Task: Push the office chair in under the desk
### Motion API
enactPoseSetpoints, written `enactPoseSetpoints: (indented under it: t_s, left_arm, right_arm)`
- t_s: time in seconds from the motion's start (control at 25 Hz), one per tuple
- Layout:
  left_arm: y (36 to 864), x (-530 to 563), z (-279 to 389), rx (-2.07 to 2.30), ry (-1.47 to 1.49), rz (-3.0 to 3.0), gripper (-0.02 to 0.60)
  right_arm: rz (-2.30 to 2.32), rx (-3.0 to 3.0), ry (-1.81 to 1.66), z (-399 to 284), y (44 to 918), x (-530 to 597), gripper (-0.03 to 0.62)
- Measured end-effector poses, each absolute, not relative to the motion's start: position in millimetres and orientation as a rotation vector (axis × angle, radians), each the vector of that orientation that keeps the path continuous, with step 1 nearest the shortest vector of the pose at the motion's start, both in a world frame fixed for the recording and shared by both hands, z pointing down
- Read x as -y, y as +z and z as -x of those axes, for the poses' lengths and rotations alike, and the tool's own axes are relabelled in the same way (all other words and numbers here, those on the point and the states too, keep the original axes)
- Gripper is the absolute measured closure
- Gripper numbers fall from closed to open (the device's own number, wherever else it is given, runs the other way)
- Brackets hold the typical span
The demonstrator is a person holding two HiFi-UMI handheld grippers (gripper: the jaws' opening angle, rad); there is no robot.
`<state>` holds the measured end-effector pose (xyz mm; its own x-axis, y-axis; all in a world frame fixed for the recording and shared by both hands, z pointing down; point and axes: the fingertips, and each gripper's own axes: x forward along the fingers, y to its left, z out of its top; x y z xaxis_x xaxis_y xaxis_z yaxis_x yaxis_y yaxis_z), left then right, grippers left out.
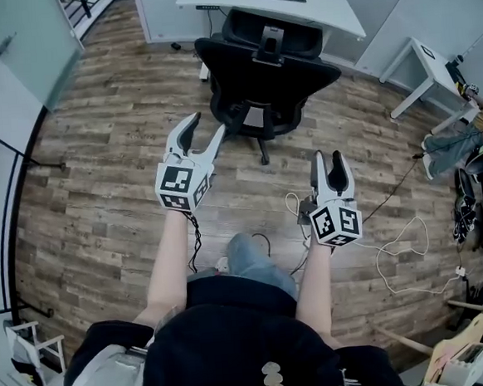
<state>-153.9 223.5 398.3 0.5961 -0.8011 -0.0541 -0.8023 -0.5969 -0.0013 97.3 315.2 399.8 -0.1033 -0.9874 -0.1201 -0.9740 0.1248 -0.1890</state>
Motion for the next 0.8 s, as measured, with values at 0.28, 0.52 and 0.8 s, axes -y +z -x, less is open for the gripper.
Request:
enactPoseSetpoints:
  t_s: [0.28, 0.52, 0.8]
  left_arm:
    - [409.3, -181.2, 144.7, -1.419, 0.065, 2.782, 0.356]
    - [414.2, -109.4, 121.0, -1.425, 0.03, 2.745, 0.344]
    - [410.0, -18.4, 96.4, -1.473, 0.01, 2.706, 0.339]
  right_arm:
    - [1.965, -2.167, -0.101, -114.7, 409.7, -278.2, 0.393]
    - [1.962, -2.152, -0.101, -146.6, 415.3, -204.2, 0.393]
    - [1.919, -2.171, -0.101, -176.4, 405.4, -106.1, 0.393]
